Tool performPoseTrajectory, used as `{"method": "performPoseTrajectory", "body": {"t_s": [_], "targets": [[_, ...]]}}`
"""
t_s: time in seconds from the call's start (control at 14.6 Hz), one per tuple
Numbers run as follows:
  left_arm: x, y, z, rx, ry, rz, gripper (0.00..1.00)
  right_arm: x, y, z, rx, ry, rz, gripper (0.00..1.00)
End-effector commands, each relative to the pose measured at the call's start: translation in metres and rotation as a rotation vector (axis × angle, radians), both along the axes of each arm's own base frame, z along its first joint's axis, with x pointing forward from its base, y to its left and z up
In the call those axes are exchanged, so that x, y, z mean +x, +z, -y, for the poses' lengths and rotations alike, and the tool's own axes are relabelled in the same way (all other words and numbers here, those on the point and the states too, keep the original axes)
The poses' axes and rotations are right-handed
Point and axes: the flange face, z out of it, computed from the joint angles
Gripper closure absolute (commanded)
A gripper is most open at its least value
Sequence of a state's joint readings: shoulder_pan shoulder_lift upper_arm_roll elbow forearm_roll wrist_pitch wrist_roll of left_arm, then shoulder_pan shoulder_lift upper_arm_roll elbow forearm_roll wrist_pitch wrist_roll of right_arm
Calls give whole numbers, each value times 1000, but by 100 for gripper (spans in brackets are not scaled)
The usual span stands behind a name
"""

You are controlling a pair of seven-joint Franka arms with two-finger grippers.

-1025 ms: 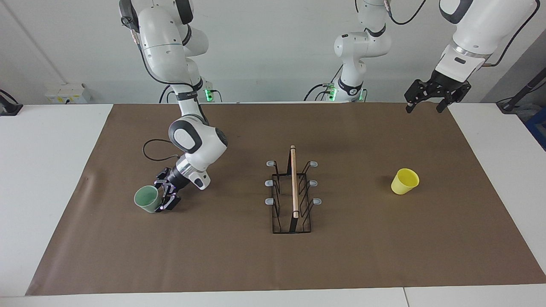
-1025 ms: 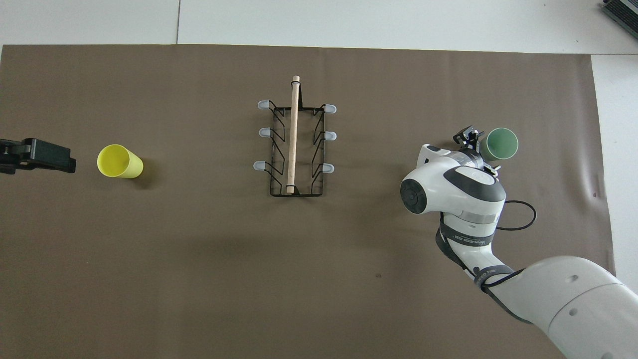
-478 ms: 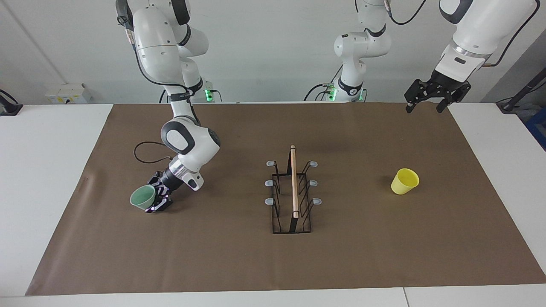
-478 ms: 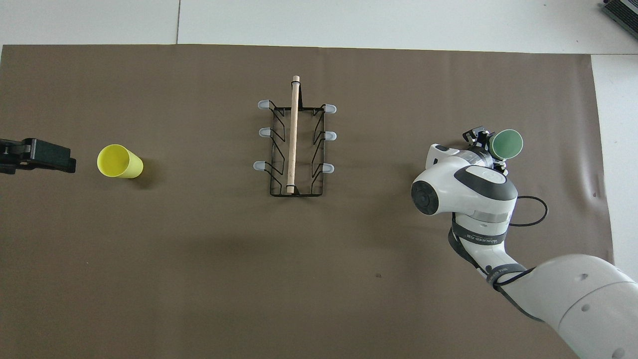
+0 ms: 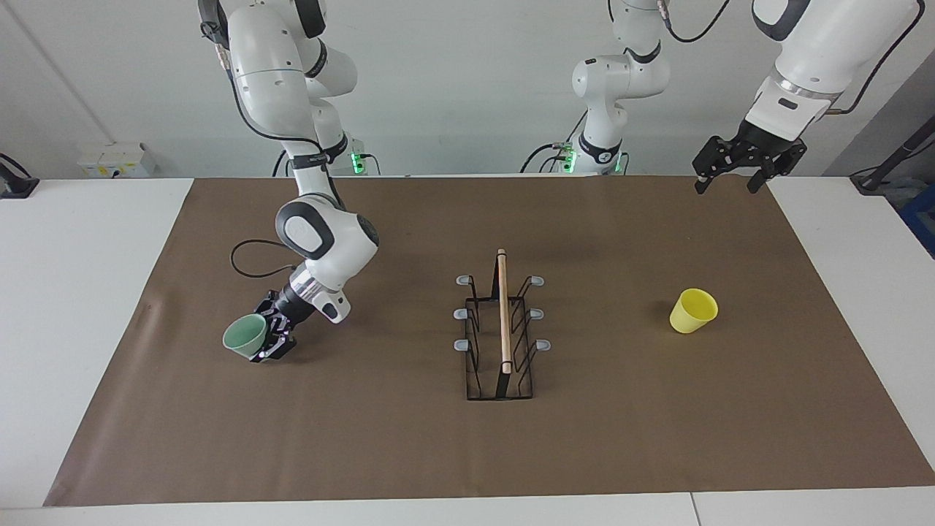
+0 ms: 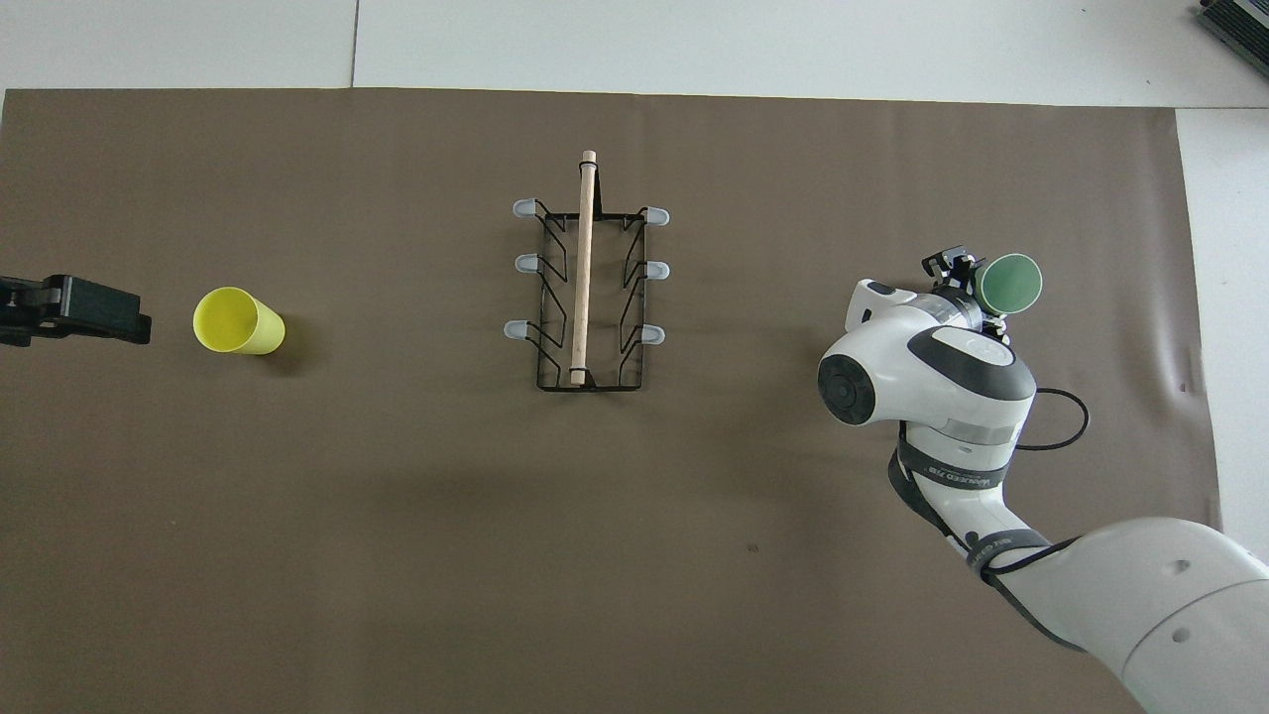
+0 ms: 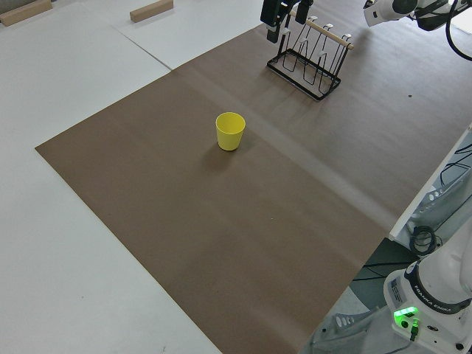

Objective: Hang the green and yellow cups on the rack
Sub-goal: 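Close the right gripper on the green cup rim and lift it, then carry the green cup with the right gripper to the rack peg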

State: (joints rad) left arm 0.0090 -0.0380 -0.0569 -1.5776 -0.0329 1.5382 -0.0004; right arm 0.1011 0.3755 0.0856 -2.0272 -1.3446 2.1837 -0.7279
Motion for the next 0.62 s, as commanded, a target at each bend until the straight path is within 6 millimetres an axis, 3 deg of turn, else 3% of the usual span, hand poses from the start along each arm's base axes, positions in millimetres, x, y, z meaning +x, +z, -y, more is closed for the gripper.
{"method": "performPoseTrajectory", "body": {"t_s": [0.0, 0.21, 0.41, 0.55], "targets": [[-7, 0, -2, -1, 0, -6, 0, -4, 31, -6, 95, -61, 5, 100], [-7, 0, -2, -1, 0, -6, 0, -7, 63, -15, 214, -150, 38, 100], [-7, 0, -2, -1, 0, -6, 0, -9, 93, -54, 407, -270, 50, 100], [-7, 0, -2, -1, 0, -6, 0, -6, 111, -61, 540, -376, 51, 100]]}}
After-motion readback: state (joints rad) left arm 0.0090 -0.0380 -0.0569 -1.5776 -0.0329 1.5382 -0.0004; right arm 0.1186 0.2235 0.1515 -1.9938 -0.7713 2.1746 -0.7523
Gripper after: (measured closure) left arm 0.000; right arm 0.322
